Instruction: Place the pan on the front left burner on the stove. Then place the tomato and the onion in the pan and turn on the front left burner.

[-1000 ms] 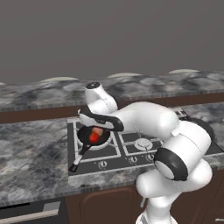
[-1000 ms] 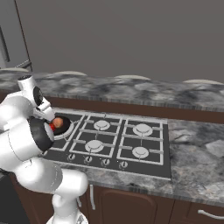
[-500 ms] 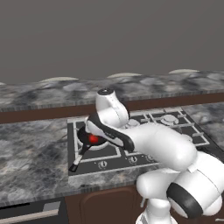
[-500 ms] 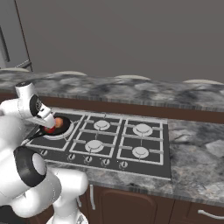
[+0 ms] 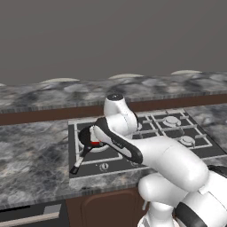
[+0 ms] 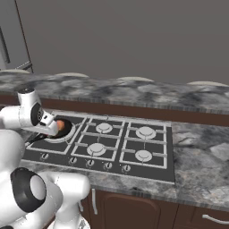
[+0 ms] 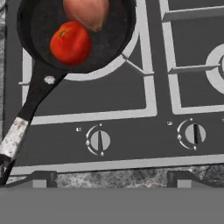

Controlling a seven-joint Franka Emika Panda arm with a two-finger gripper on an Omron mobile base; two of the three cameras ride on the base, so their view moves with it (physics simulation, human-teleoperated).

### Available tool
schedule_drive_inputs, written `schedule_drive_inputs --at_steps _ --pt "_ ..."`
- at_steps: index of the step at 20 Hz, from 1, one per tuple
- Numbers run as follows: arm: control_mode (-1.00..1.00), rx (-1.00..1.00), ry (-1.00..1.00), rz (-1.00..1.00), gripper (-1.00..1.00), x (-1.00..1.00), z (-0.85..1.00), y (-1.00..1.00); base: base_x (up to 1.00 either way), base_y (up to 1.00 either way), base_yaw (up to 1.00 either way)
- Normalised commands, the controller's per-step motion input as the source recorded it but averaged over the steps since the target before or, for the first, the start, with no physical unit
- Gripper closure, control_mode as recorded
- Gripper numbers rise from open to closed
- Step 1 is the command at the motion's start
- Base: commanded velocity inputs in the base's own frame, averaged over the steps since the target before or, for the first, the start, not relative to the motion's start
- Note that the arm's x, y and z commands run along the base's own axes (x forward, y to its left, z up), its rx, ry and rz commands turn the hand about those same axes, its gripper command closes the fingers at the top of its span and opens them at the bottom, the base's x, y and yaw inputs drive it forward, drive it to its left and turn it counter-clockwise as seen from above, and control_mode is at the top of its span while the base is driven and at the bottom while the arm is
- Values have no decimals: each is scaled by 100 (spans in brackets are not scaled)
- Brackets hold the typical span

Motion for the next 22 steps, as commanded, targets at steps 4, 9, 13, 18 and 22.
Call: schedule_drive_inputs --at_steps 4,9,13,18,22 --pt "-100 0 7 13 -100 -21 0 0 0 0 0" --pt "-100 0 3 9 -100 -7 -7 0 0 0 0" --pt "-100 0 2 4 -100 0 -14 0 0 0 0" --pt "-100 0 1 2 -100 0 -26 2 0 0 0" --pt "-100 0 0 0 -100 0 -27 1 0 0 0"
